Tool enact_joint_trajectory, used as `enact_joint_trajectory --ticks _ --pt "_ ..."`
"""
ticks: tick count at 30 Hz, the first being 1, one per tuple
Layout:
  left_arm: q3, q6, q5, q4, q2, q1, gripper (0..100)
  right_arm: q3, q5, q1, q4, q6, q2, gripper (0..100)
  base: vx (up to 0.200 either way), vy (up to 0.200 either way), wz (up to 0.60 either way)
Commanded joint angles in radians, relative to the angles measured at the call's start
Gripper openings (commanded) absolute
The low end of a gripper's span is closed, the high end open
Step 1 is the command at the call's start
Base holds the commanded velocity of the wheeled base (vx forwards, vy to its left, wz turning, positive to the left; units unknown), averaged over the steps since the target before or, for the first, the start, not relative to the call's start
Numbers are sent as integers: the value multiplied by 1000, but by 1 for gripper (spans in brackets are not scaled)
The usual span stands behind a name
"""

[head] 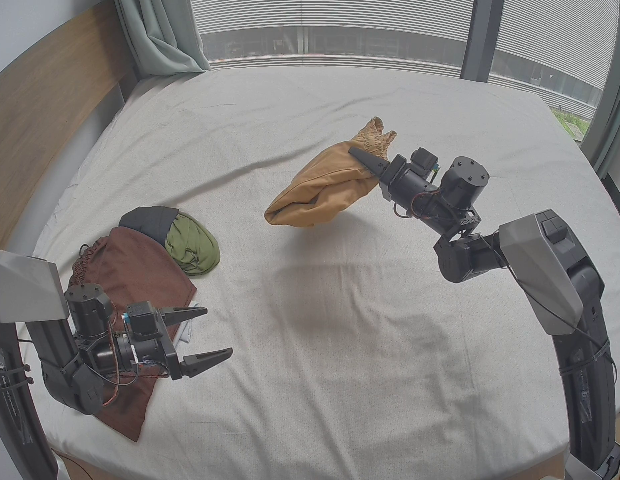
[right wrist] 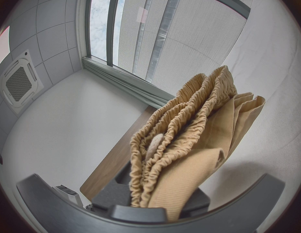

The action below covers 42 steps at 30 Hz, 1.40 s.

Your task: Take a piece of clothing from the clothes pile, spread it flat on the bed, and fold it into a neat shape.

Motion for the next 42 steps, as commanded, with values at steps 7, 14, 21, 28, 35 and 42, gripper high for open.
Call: enact_joint_trajectory --ticks 7,14,21,28,35,42 --pt "11 0 -5 -1 5 -1 100 -68 -3 -31 31 -5 196 0 0 0 0" --pt "11 0 -7 -1 6 -2 100 85 -14 -38 -28 -40 193 0 0 0 0" --pt "12 0 -7 -1 3 -2 100 237 -14 -57 -83 -83 154 0 0 0 0" --pt "11 2 -13 -1 0 -5 100 300 -14 -78 -136 -103 163 0 0 0 0" --pt "12 2 -13 -1 -2 -10 100 344 -15 -81 -181 -103 174 0 0 0 0" --pt "12 2 -13 -1 -2 -10 100 349 -15 -81 -186 -105 174 100 0 0 0"
